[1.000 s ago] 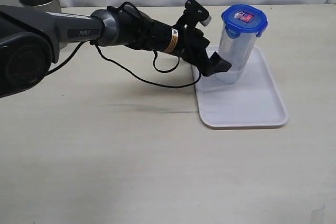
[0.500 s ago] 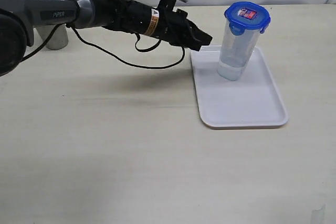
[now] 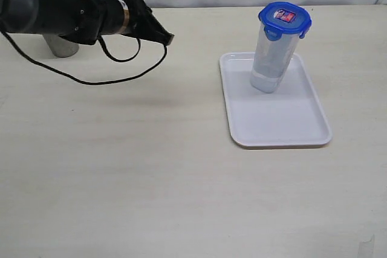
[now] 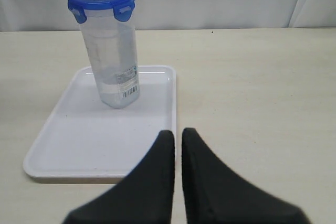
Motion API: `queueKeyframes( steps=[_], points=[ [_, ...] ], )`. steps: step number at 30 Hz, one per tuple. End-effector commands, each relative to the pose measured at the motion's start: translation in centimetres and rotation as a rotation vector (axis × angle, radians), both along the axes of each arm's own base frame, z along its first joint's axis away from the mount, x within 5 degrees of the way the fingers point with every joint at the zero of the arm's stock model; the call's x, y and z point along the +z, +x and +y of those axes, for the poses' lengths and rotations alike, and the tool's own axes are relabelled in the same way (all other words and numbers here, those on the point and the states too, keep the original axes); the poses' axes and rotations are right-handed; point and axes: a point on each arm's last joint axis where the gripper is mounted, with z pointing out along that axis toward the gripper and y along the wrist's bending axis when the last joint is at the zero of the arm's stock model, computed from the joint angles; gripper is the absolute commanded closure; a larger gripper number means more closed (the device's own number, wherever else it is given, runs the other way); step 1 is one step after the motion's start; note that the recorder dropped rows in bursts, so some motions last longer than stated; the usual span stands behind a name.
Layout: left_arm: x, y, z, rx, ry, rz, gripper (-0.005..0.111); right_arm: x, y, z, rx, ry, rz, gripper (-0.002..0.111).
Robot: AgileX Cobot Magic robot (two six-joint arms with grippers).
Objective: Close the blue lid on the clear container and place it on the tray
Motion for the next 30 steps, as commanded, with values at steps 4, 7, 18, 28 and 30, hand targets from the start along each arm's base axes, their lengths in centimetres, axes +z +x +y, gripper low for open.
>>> queueKeyframes(
  steps=[4,7,18,28,30],
  points=[
    [2.5,-2.3,4.3,0.162,0.510,0.197,0.107,0.0,0.0,-0.1,-0.005,-0.011,-0.002,0.103],
    [2.1,-3.5,5.2,0.118,0.650,0.359,0.107,0.0,0.0,-0.1,-0.005,-0.011,-0.002,0.103],
    [5.2,-8.1,1.1,-0.106,0.180,0.262,0.107,0.0,0.0,-0.1,-0.005,-0.011,-0.002,0.103],
    [10.0,-13.2,3.1,-0.197,-0.087,-0.025,0.107,0.0,0.0,-0.1,-0.005,-0.011,-0.002,0.103],
    [10.5,-14.0,3.7,-0.198,-0.096,-0.042,0.107,0.0,0.0,-0.1,-0.005,-0.011,-0.002,0.103]
  ],
)
